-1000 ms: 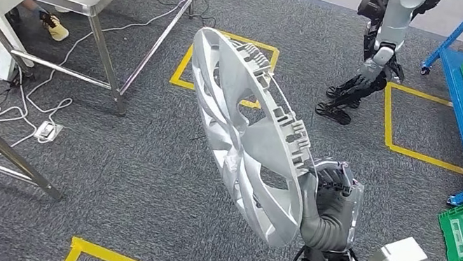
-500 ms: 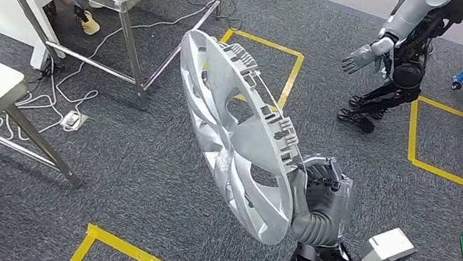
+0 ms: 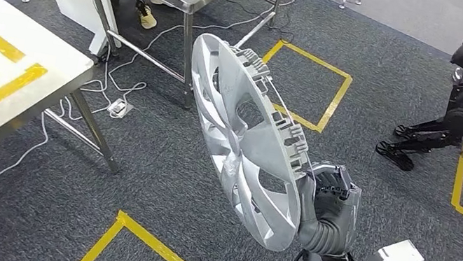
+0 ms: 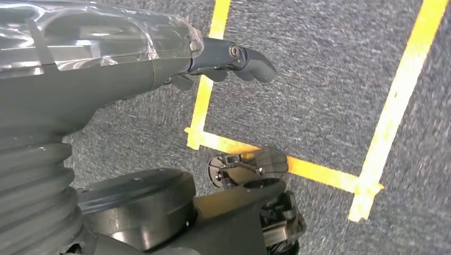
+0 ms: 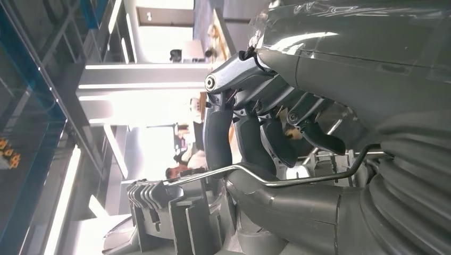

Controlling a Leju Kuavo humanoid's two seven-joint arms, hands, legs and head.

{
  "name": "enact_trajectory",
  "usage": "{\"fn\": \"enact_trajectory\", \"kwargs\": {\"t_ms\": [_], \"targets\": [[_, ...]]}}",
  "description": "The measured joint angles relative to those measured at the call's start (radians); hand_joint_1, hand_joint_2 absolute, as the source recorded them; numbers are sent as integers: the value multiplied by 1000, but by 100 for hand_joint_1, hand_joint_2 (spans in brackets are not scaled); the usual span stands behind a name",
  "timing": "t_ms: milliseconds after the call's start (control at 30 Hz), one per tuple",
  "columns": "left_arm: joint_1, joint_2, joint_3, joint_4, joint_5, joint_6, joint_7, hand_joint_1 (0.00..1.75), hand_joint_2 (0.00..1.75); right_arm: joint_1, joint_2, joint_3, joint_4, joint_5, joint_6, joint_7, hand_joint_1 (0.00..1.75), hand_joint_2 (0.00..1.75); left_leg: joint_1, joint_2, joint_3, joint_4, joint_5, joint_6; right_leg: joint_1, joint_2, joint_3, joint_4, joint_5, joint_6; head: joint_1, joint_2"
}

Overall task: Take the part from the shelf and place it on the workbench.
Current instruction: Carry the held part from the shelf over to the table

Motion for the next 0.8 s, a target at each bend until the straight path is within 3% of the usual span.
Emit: {"fn": "enact_trajectory", "kwargs": {"t_ms": [67,133,200,267,333,367,400,467,533,600,667,700,733,800], "targets": [[-1,-2,0,0,-1,0,1,0,175,0,0,0,-1,0,-2,0,175,175,2,-17,-6,0,4,-6,4,19,27,-66,19,-6,2,0],[0,-3,0,0,-2,0,2,0,175,0,0,0,-2,0,-3,0,175,175,4,-32,-14,-1,9,-16,4,7,32,-83,18,-6,5,0],[2,-3,0,0,-3,0,3,0,175,0,0,1,-2,0,-4,0,175,175,1,-1,-31,20,-10,-25,-1,-11,37,-102,23,-6,2,0],[2,-3,0,0,-3,0,3,0,175,1,0,1,-4,0,-4,-1,175,175,4,48,-73,109,-68,-34,-3,-30,40,-113,29,-7,-11,0],[1,-3,0,0,-3,0,3,0,175,2,0,1,-5,-1,-4,-1,175,175,12,61,-126,224,-117,-45,-3,-51,40,-112,28,-8,-23,0],[2,-3,0,0,-3,0,3,0,175,3,0,1,-5,-2,-5,-1,175,175,16,62,-140,253,-121,-50,-3,-61,40,-111,27,-7,-27,0],[2,-3,0,0,-3,0,3,0,175,3,0,1,-5,-2,-5,-1,175,175,20,64,-136,248,-106,-54,-4,-71,41,-110,26,-4,-30,0],[2,-2,0,0,-3,1,3,0,175,4,0,2,-5,-3,-5,-1,175,175,25,85,-78,140,-42,-61,-6,-88,42,-103,19,5,-38,0],[1,-2,0,0,-4,3,2,0,175,4,0,2,-5,-3,-5,-1,175,175,19,129,-21,32,-8,-55,-4,-100,43,-94,12,17,-47,0],[1,-2,0,0,-4,3,2,0,175,3,0,3,-6,-3,-5,-1,175,175,12,143,-11,7,-8,-38,0,-112,43,-91,9,26,-48,0],[1,-2,0,0,-4,3,1,0,175,2,0,3,-7,-3,-5,-1,175,175,11,121,-14,5,-4,-23,-2,-123,45,-90,5,32,-43,0],[1,-2,0,0,-4,4,1,0,175,1,0,3,-7,-4,-5,-1,175,175,12,110,-14,4,-1,-18,-4,-116,43,-79,-6,36,-41,0],[1,-1,0,0,-4,4,1,0,175,1,0,3,-8,-4,-5,-1,175,175,14,99,-14,3,1,-12,-7,-100,33,-51,-28,41,-38,0],[0,-1,0,0,-4,5,0,0,175,1,0,3,-7,-4,-5,-1,175,175,14,76,-14,2,4,-4,-9,-59,-15,63,-93,46,-28,0]]}}
